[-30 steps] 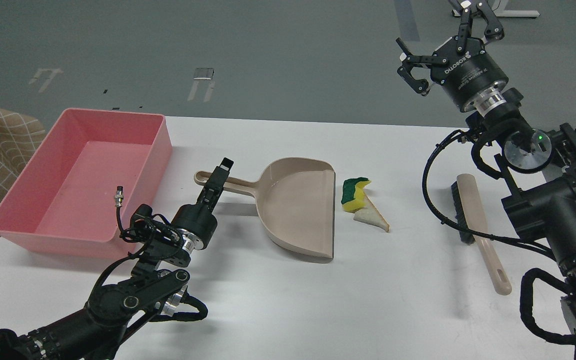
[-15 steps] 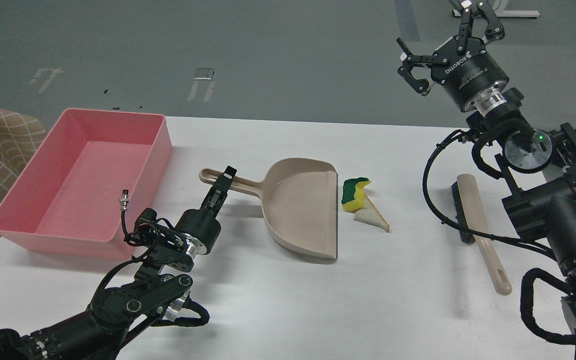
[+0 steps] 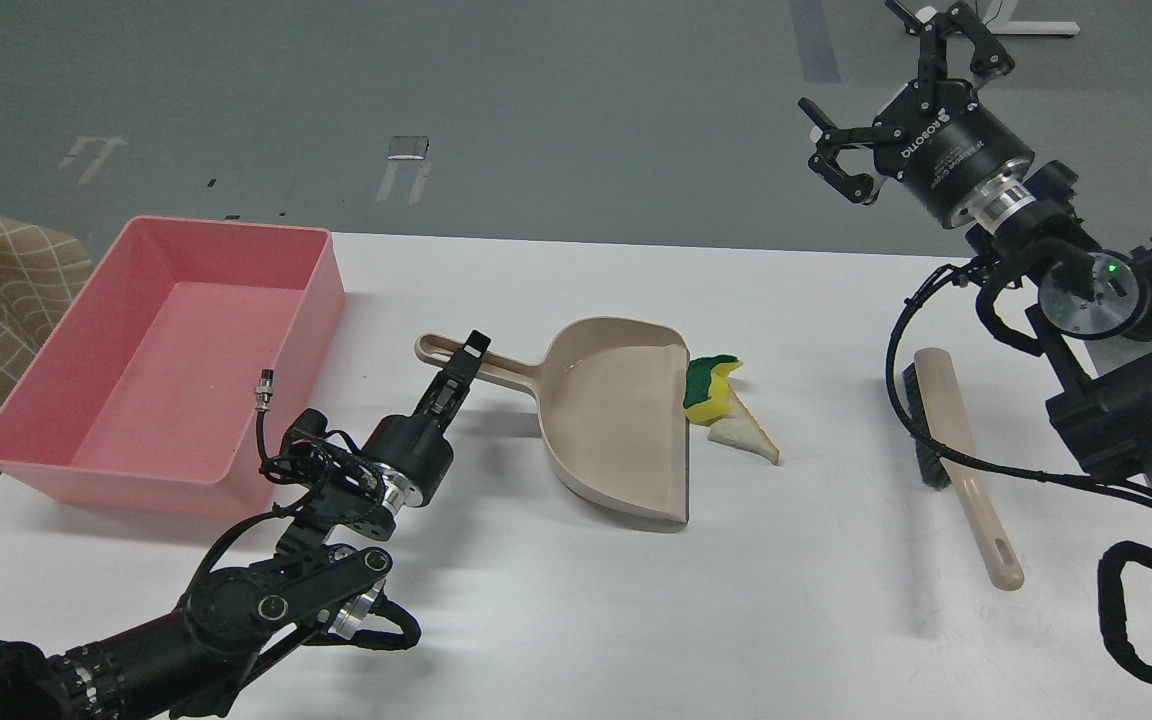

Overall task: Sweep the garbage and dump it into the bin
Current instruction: 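Lower the right hand toward the wooden brush handle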

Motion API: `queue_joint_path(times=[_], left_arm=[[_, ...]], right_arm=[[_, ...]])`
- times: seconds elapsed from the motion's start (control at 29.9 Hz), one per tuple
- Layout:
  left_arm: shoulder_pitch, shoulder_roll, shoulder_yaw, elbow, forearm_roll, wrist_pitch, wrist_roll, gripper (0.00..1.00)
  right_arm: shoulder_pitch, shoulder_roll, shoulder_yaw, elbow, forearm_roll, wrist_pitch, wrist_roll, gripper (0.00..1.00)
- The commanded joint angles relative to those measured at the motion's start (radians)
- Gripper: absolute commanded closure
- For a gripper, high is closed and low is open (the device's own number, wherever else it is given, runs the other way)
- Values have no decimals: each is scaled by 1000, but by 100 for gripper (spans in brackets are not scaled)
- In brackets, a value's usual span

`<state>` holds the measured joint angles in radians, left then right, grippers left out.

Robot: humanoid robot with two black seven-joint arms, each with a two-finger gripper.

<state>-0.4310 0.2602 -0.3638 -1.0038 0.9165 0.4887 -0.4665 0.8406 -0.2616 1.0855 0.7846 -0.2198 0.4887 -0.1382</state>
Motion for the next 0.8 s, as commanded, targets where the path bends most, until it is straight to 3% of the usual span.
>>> queue_joint_path(times=[0.0,0.23,0.5,0.77], left_arm=[[-5,4,5,1,-1,0,2,100],[-32,5,34,7,-4,0,3,100],[-43,7,36,10,-4,0,8,100],[-44,21,36,10,-4,0,8,100]], right_arm=[[34,-94,-143,27,-30,0,0,0],[192,-228,-472,62,-98,0,0,0],[221,-271,-564,84,-118,0,0,0],[230,-320,-585,153,-372,0,0,2]])
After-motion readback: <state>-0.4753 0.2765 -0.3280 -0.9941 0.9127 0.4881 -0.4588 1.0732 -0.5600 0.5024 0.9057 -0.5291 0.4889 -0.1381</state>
